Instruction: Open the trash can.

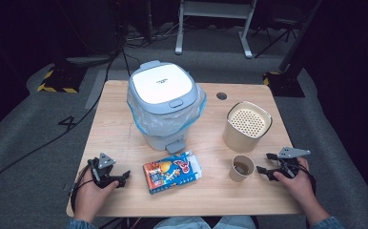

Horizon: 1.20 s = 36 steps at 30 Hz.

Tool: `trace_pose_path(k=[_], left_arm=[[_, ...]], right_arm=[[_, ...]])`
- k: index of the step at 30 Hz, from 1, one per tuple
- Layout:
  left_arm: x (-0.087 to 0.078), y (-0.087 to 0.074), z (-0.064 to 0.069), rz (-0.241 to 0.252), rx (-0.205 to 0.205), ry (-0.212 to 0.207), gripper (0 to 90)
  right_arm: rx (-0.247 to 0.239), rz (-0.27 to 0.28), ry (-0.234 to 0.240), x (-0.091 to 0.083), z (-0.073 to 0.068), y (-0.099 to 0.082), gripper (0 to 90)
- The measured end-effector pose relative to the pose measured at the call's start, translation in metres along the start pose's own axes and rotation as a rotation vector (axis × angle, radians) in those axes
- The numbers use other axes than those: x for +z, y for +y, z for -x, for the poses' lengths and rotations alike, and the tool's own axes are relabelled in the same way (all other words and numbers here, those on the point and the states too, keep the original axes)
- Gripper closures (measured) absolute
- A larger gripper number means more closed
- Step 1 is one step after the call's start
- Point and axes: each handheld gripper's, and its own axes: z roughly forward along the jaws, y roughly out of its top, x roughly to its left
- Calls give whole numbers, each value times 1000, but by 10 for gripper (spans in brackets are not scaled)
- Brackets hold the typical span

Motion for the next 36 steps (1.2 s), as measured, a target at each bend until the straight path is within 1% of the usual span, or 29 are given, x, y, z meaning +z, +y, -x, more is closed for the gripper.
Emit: trace_pose_path(k=[3,4,5,7,9,10,11,12,13,14,15,16,21,22,23,24,26,27,29,30,31,32,33,34,35,36], left_arm=[[0,0,-1,5,4,-3,169],[-1,0,-1,6,3,-5,241],[-1,1,-2,9,9,-7,241],[-5,3,-3,-11,13,-11,358],[-8,5,-3,-26,-1,-31,428],[-10,7,-3,-23,6,-41,428],[-15,11,-2,3,20,-60,444],[-15,11,-2,3,20,-60,457],[-17,13,-1,13,25,-69,470],[-22,17,1,31,38,-94,482],[-22,17,1,31,38,-94,488],[-25,20,2,43,36,-110,493],[-38,34,6,80,67,-153,522],[-43,41,8,99,89,-168,530],[-43,41,8,99,89,-168,532],[-48,48,9,115,100,-181,541],[-52,55,11,138,109,-199,545],[-52,55,11,138,109,-199,545],[-56,64,13,160,107,-215,546],[-60,73,14,177,117,-230,548],[-60,73,14,177,117,-230,553],[-62,78,14,185,128,-234,554],[-66,87,15,204,146,-245,559],[-68,92,16,214,149,-258,563],[-68,92,16,214,149,-258,567],[-69,97,17,230,156,-271,568]], right_arm=[[0,0,0,0,0,0,218],[0,0,0,0,0,0,218],[0,0,0,0,0,0,218],[0,0,0,0,0,0,218],[0,0,0,0,0,0,218],[0,0,0,0,0,0,218],[1,0,0,0,0,0,218],[1,0,0,0,0,0,218],[0,0,0,0,0,0,218],[0,0,0,0,0,0,217],[0,0,0,0,0,0,218],[0,0,0,0,0,0,218],[0,0,0,0,0,0,218],[0,0,0,0,0,0,218],[0,0,0,0,0,0,218],[0,0,0,0,0,0,218],[0,-1,0,0,0,0,218],[0,0,0,0,0,0,218],[0,0,0,0,0,0,218],[0,0,0,0,0,0,218],[0,0,0,0,0,0,218],[0,0,0,0,0,0,218],[0,0,0,0,0,0,218],[0,0,0,0,0,0,218],[0,0,0,0,0,0,218],[0,0,0,0,0,0,218]])
